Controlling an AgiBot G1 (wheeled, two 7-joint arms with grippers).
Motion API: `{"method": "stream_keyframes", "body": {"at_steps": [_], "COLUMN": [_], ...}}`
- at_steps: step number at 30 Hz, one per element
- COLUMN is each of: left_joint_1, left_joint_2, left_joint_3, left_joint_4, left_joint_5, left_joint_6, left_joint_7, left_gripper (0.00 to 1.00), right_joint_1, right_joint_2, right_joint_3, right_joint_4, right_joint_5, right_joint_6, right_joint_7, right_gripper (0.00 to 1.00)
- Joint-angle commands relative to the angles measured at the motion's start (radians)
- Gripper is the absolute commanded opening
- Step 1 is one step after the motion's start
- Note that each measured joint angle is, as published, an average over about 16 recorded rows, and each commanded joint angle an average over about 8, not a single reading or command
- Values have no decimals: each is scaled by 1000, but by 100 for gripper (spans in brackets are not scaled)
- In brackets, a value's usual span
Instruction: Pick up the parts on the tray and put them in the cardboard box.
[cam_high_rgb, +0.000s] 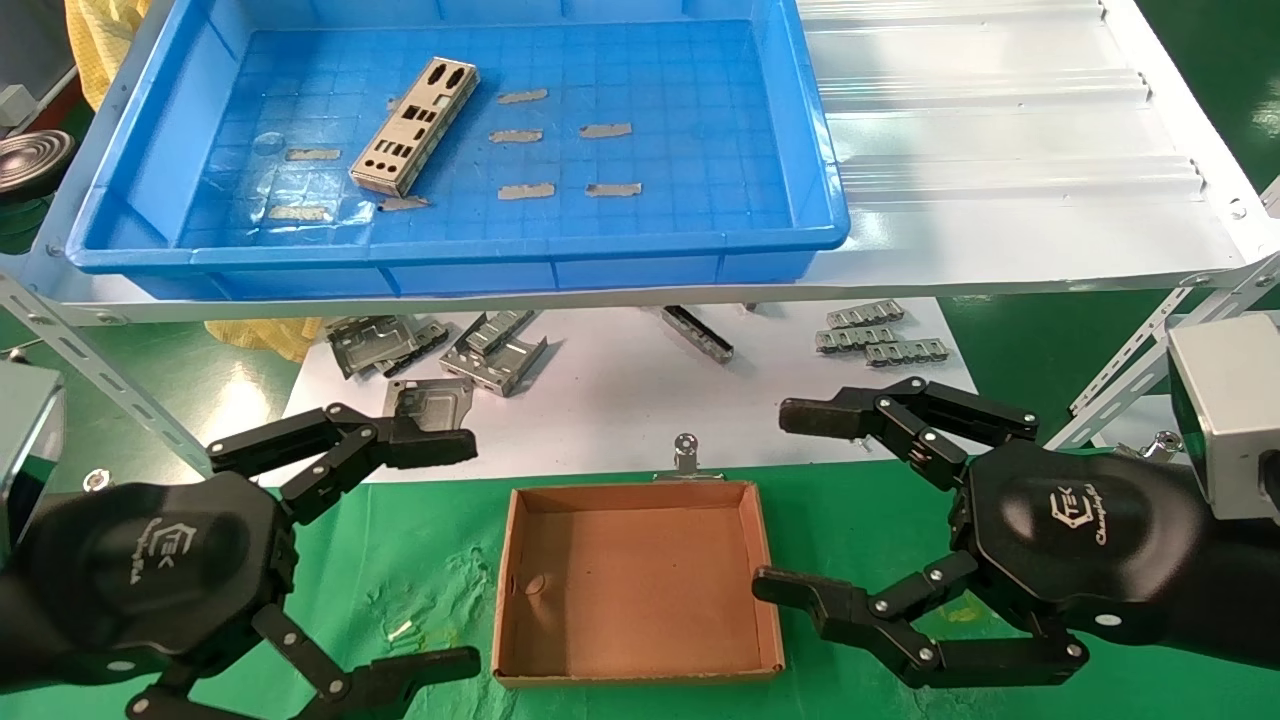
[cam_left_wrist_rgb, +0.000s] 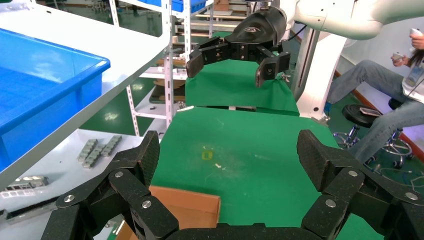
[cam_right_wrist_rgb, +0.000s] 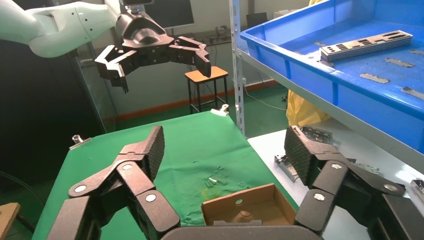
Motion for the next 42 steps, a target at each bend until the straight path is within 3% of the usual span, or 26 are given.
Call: {"method": "stream_keyframes", "body": {"at_steps": [1, 37, 42], "left_joint_1": [0, -2, -62], "left_joint_2": [0, 0, 13], "left_joint_3": [0, -1, 4], "left_joint_4": [0, 0, 17], "left_joint_5": [0, 1, 45], "left_joint_6": [0, -1, -41], "left_joint_7": [0, 1, -7], "left_gripper": [100, 100, 100], "right_joint_1": [0, 0, 0], "right_joint_2": [0, 0, 0], "right_joint_3": [0, 0, 0], "right_joint_4": [0, 0, 0], "right_joint_5": [0, 0, 0], "right_joint_6": [0, 0, 0], "right_joint_7": [0, 0, 0], "right_gripper": [0, 0, 0]}}
